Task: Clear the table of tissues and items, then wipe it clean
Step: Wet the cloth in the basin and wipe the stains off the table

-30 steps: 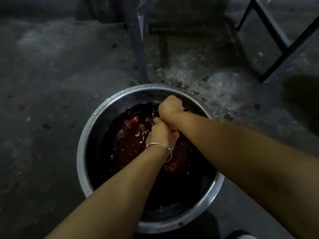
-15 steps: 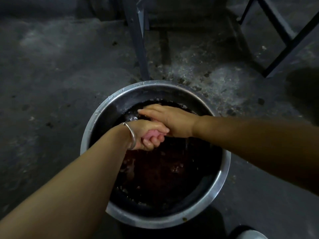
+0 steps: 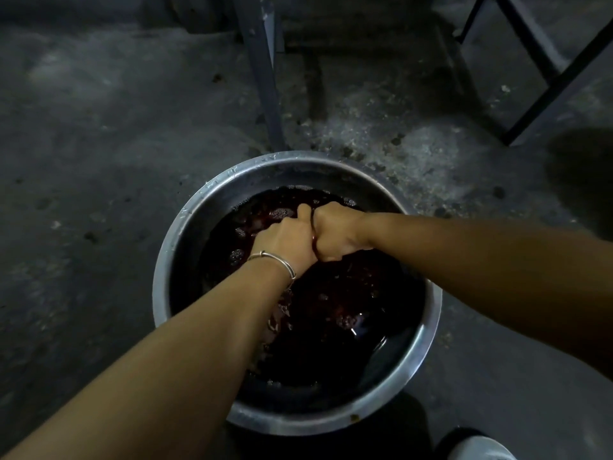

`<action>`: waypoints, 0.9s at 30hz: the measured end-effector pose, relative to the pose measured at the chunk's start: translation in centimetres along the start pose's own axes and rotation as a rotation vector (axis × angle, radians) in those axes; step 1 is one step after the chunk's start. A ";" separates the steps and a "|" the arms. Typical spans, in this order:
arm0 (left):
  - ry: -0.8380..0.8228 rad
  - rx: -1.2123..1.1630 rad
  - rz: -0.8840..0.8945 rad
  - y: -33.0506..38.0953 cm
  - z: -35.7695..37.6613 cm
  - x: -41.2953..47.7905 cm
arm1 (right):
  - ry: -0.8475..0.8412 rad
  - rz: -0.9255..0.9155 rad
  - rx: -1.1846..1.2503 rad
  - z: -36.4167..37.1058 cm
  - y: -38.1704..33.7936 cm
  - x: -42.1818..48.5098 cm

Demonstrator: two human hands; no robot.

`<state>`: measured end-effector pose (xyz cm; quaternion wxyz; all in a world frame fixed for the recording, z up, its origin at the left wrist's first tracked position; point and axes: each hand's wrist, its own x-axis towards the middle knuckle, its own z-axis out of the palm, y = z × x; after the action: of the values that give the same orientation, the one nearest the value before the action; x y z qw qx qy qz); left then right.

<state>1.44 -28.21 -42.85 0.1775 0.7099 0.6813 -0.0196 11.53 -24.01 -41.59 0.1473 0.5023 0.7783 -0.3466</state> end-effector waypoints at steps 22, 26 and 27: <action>-0.008 -0.454 -0.205 -3.3 -0.4 0.2 | 0.135 0.182 1.022 0.6 1.1 -0.2; -0.069 -0.667 -0.198 -1.3 -1.1 -2.0 | 0.234 0.104 1.103 1.6 0.8 -2.2; -0.088 -0.745 -0.220 -0.6 -1.9 -2.7 | 0.235 0.095 1.196 1.4 0.7 -3.0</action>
<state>0.20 -30.30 -40.48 0.4488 0.5180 0.7056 0.1798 13.35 -26.87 -41.16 -0.2318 0.5670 0.4367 -0.6588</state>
